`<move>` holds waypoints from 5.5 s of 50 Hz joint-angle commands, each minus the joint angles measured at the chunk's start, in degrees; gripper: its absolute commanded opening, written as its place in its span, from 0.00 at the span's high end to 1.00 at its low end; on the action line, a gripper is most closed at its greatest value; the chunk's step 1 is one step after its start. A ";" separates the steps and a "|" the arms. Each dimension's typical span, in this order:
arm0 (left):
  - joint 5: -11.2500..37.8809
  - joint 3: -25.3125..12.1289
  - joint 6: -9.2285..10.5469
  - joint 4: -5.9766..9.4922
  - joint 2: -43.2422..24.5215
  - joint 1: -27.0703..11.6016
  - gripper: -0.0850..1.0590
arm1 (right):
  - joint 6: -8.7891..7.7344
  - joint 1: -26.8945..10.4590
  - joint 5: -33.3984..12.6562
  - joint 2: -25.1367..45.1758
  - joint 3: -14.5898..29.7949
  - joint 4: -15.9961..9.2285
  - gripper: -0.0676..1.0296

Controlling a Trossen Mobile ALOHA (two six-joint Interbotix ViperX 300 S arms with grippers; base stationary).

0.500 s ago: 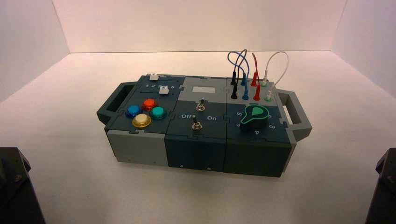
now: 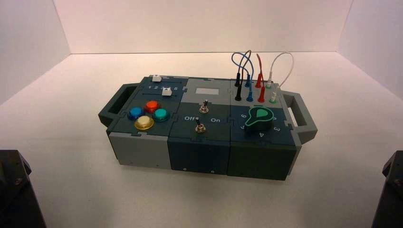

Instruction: Pull the red wire.

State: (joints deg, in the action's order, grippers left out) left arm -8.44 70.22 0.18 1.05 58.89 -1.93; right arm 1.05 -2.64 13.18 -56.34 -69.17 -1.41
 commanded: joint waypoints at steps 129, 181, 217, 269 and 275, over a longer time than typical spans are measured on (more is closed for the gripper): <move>23.73 -10.81 7.47 2.99 -28.30 -44.56 0.95 | 0.18 -26.89 -37.62 39.29 12.57 -13.01 0.64; 23.73 -13.62 6.94 2.72 -32.26 -44.56 0.95 | -0.09 -27.77 -35.77 46.23 14.68 -13.54 0.65; 23.73 -14.06 6.94 2.72 -32.43 -44.56 0.95 | 0.18 -27.60 -36.91 46.67 15.03 -11.51 0.96; 23.64 -15.12 6.42 2.55 -32.61 -44.56 0.95 | 0.35 -26.10 -44.91 39.20 12.39 -10.37 0.96; 23.64 -15.29 6.42 2.55 -32.78 -44.56 0.95 | 0.44 -26.28 -45.97 36.83 11.07 -11.07 0.96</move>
State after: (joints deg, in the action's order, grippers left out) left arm 15.56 56.60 6.68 3.69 25.93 -46.32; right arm 1.14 -28.83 -32.34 -16.96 -57.83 -11.87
